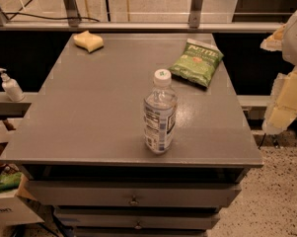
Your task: Knock blue plastic bottle over
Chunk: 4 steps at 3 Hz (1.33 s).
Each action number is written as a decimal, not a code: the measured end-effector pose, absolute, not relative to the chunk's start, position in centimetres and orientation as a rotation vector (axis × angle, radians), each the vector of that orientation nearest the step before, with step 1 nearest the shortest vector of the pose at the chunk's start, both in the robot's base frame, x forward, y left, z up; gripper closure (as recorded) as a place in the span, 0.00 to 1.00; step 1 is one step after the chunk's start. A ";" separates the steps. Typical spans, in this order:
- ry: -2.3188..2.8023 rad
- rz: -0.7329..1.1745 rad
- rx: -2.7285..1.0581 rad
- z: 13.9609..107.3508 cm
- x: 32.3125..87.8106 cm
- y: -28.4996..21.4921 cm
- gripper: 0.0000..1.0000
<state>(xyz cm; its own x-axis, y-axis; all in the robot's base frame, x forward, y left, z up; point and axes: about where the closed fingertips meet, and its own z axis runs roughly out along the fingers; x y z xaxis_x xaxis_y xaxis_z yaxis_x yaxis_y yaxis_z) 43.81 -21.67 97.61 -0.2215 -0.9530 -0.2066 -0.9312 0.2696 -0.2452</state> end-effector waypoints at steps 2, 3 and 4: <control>2.223 -0.025 -1.680 97.4 43.7 -21.8 0.00; 2.209 0.164 -1.576 95.1 43.4 -22.1 0.00; 2.143 0.376 -1.456 92.9 42.7 -21.2 0.00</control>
Offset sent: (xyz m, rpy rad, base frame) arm -0.0020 -0.0052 -0.0123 0.2264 0.0375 -0.0388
